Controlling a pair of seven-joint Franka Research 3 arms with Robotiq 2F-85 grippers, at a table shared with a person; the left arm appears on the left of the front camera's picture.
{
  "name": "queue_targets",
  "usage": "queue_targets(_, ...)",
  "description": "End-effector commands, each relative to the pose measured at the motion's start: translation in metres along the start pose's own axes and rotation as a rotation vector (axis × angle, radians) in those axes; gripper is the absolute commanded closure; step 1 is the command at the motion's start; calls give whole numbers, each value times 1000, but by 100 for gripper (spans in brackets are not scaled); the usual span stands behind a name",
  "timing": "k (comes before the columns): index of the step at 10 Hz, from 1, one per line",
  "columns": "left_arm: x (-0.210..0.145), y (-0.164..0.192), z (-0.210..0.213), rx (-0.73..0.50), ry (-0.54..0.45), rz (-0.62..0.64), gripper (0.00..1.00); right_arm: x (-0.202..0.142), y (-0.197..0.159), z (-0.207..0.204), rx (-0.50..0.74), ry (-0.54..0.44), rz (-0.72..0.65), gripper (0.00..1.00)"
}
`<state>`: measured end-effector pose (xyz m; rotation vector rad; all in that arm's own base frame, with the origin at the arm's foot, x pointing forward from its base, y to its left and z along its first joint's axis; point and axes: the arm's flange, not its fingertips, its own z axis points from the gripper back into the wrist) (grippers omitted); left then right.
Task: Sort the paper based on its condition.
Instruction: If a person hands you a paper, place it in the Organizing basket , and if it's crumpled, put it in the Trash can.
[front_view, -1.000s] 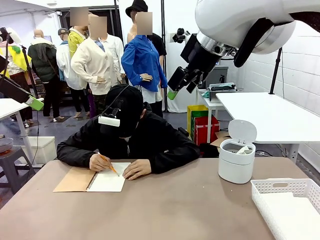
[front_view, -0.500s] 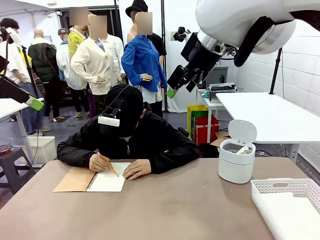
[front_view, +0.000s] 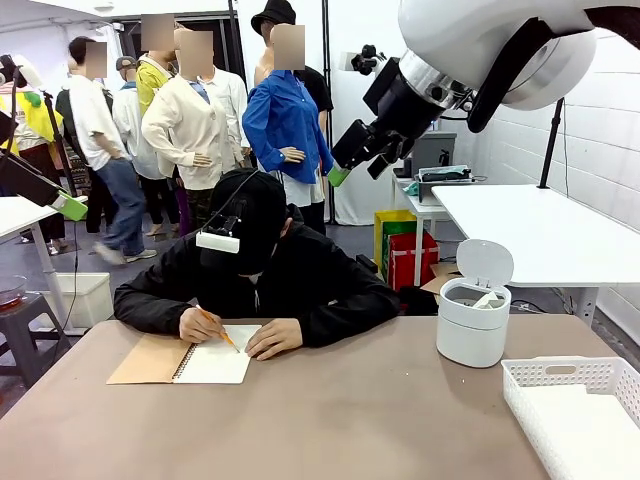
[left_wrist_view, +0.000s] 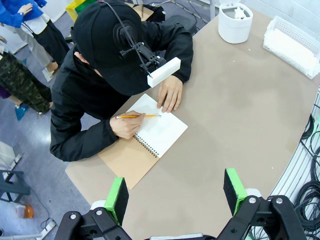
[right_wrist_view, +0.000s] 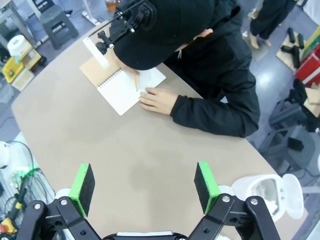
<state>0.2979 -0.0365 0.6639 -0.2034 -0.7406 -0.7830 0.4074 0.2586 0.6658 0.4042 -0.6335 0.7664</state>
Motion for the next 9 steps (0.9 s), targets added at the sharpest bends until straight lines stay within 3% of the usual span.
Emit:
queue_targets(1,-1,1,0,3,-5,3,0,-12,-4,-3,55,-8,2,0)
queue_targets(9,-1,1,0,3,-5,3,0,-3,-1,-2,20,0,-11,0)
